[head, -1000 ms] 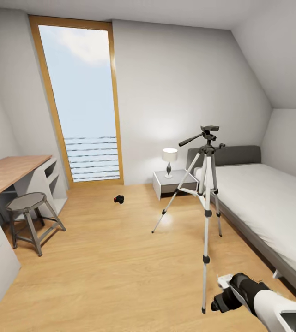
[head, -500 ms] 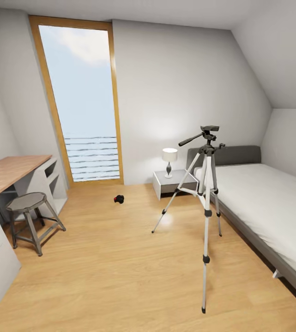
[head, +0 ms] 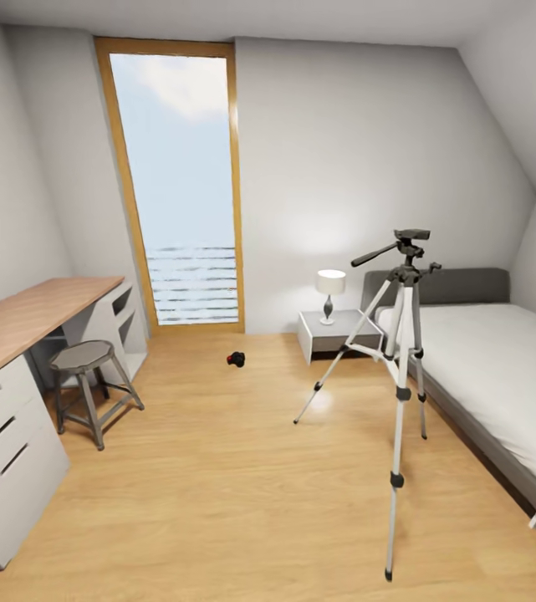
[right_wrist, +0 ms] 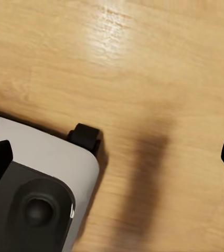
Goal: Attach the digital camera to the camera tripod in the bedroom.
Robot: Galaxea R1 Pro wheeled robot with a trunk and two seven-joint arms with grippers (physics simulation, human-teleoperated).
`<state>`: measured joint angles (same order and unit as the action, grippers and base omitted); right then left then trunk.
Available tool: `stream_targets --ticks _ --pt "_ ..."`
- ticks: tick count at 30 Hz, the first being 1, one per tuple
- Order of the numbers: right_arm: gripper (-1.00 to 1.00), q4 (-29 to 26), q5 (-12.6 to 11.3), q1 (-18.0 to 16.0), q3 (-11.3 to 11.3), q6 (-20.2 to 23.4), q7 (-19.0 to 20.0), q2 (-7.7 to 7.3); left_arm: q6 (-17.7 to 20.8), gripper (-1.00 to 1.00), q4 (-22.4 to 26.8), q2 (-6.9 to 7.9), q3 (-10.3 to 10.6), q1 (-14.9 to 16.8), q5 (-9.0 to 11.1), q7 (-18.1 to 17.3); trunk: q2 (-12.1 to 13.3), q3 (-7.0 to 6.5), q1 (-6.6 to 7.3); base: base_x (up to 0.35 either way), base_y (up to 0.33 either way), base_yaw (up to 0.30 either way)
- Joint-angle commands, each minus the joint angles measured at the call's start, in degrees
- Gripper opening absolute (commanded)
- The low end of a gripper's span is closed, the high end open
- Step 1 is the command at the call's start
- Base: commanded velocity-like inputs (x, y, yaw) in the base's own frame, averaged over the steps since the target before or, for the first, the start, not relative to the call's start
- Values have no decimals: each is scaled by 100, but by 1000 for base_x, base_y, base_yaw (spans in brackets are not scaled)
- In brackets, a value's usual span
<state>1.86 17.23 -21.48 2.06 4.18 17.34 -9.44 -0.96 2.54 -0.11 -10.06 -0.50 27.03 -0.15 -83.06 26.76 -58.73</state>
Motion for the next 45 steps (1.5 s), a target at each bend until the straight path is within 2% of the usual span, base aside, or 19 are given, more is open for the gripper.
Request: stream_targets --ticks 1,5,10,11,16,21,31,42,45 --pt "100 6 10 26 16 -6 -22 8 -3 100 8 -3 -41 -3 -34 -2 -3 4 0 0 0 264" --pt "100 7 9 90 15 -28 -120 30 -1 100 8 -7 -42 -3 -142 -2 -3 4 0 0 0 266" --pt "100 7 3 127 9 -58 -338 43 -8 100 9 -23 -54 -3 -450 3 -3 4 0 0 0 267" --pt "100 7 1 135 8 -75 -401 45 -12 100 10 -33 -60 -3 -569 7 -3 4 0 0 0 268" --pt "100 7 0 161 6 -107 -502 49 -16 100 9 -47 -77 -3 -839 13 -3 4 0 0 0 268" --pt "100 7 0 168 5 -106 -535 55 -17 100 10 -55 -82 -3 -928 15 -3 4 0 0 0 268" --pt "100 7 -4 171 -14 -105 -547 64 -13 100 5 -56 -79 -3 -961 14 -3 4 0 9 0 240" --pt "100 -2 -18 171 -21 -127 -531 65 56 100 1 -80 -63 -3 -984 15 -3 4 0 260 0 34" --pt "100 -2 -21 171 -21 -129 -524 65 70 100 1 -95 -59 -3 -1090 15 -3 4 0 327 0 2"
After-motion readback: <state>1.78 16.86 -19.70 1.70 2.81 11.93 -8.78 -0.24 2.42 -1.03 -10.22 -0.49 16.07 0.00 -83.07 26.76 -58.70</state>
